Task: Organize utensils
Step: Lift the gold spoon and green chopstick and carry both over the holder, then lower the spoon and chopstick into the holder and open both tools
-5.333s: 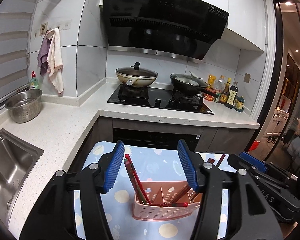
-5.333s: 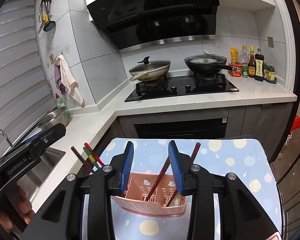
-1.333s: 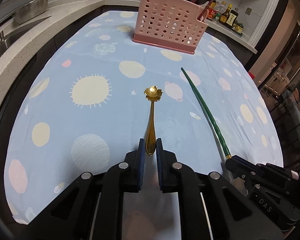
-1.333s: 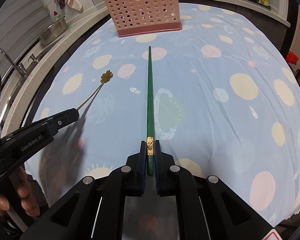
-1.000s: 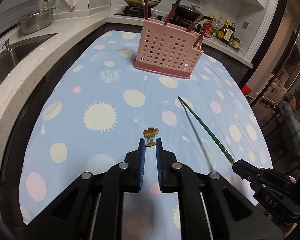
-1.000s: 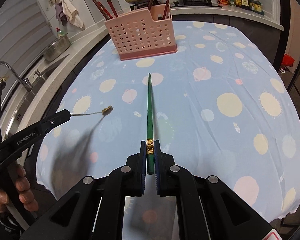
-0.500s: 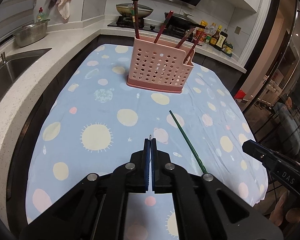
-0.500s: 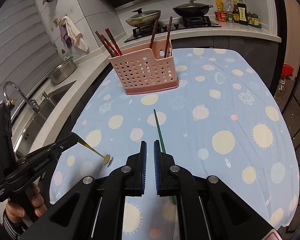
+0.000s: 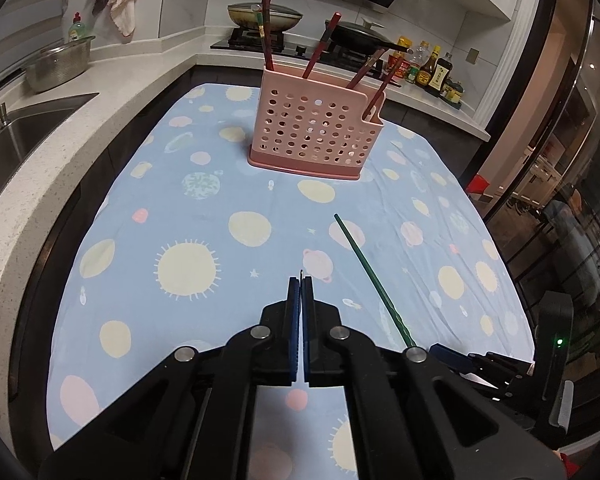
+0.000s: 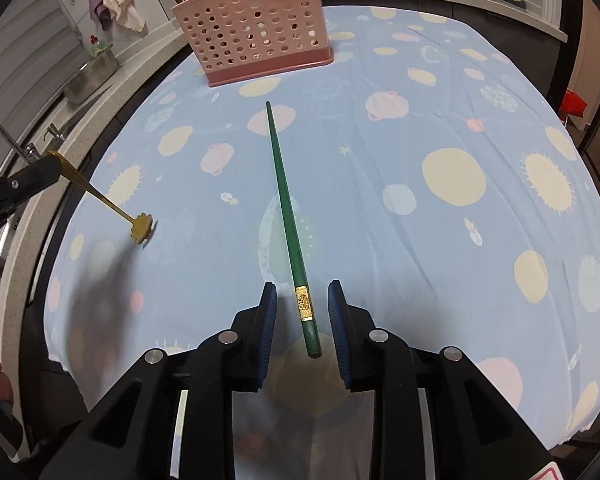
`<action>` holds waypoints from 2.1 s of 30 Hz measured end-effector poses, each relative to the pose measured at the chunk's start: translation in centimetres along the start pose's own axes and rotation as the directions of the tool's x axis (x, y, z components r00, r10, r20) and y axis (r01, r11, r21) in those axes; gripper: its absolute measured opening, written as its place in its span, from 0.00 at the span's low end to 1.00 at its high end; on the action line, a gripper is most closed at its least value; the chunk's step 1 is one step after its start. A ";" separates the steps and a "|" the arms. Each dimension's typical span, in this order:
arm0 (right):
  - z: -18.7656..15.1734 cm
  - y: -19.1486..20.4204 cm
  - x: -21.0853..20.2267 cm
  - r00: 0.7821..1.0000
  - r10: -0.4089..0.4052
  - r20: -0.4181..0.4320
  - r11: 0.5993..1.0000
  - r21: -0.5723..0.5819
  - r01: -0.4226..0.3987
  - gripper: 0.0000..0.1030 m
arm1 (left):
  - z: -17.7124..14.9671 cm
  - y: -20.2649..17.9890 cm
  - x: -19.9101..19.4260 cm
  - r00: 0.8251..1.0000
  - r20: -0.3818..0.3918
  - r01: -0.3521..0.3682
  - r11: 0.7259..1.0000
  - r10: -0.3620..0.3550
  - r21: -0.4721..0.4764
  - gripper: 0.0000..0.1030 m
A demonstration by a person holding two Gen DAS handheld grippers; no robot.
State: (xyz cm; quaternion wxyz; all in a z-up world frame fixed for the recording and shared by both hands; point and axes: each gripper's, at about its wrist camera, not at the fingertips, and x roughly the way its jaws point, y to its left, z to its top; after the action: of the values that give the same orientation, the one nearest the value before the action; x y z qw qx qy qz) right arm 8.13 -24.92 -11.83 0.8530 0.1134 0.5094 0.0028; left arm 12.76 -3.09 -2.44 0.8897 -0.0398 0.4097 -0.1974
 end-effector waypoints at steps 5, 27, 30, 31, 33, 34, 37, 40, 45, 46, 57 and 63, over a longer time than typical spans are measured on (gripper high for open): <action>-0.3 0.5 0.4 0.999 -0.045 0.010 0.997 -0.055 0.045 0.21 | 0.0 -0.1 0.0 1.000 0.000 -0.001 1.000 0.001 -0.001 0.01; 6.2 1.5 -11.0 0.962 0.050 0.270 0.998 -0.045 -0.040 0.07 | 3.8 -1.1 -3.3 0.995 0.095 0.018 0.999 -0.021 0.031 0.00; 8.6 1.6 -12.5 0.947 0.076 0.313 0.997 -0.044 -0.065 0.07 | 5.2 -1.4 -3.7 0.993 0.119 0.016 0.999 -0.021 0.044 0.00; 9.5 1.7 -12.9 0.941 0.081 0.329 0.996 -0.046 -0.070 0.07 | 5.7 -1.5 -3.8 0.992 0.128 0.017 0.999 -0.023 0.046 0.00; 11.2 1.8 -13.7 0.929 0.088 0.359 0.996 -0.054 -0.074 0.07 | 6.8 -1.6 -4.1 0.989 0.146 0.015 0.998 -0.023 0.053 0.00; 12.0 1.8 -14.0 0.923 0.091 0.374 0.996 -0.058 -0.075 0.07 | 7.5 -1.7 -4.3 0.987 0.159 0.013 0.998 -0.022 0.057 0.00; 14.5 2.0 -14.9 0.904 0.104 0.414 0.994 -0.074 -0.080 0.07 | 9.6 -1.8 -4.7 0.980 0.197 0.012 0.998 -0.025 0.067 0.00; 16.8 2.4 -15.8 0.886 0.121 0.448 0.992 -0.086 -0.093 0.07 | 12.1 -1.8 -5.1 0.971 0.239 0.011 0.997 -0.029 0.073 0.00; 21.0 2.7 -17.7 0.841 0.146 0.520 0.989 -0.096 -0.112 0.07 | 16.2 -1.7 -5.8 0.952 0.306 0.007 0.996 -0.034 0.087 0.00; 21.9 2.8 -18.0 0.831 0.150 0.535 0.988 -0.098 -0.116 0.07 | 17.1 -1.7 -5.8 0.948 0.318 0.005 0.996 -0.033 0.089 0.00; 31.8 4.5 -18.6 0.755 0.131 0.642 0.991 -0.095 -0.092 0.07 | 24.8 -2.0 -3.7 0.920 0.388 0.018 0.994 -0.058 0.106 0.01; 35.3 5.0 -17.5 0.744 0.122 0.656 0.992 -0.082 -0.091 0.07 | 26.6 -2.0 -1.0 0.928 0.364 0.043 0.994 -0.077 0.101 0.01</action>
State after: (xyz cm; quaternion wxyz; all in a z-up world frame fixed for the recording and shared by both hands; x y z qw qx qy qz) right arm 30.97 -28.93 20.39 0.9785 0.1170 0.1680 0.0227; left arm 31.36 -6.97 16.37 0.9451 -0.0479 0.2251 -0.2321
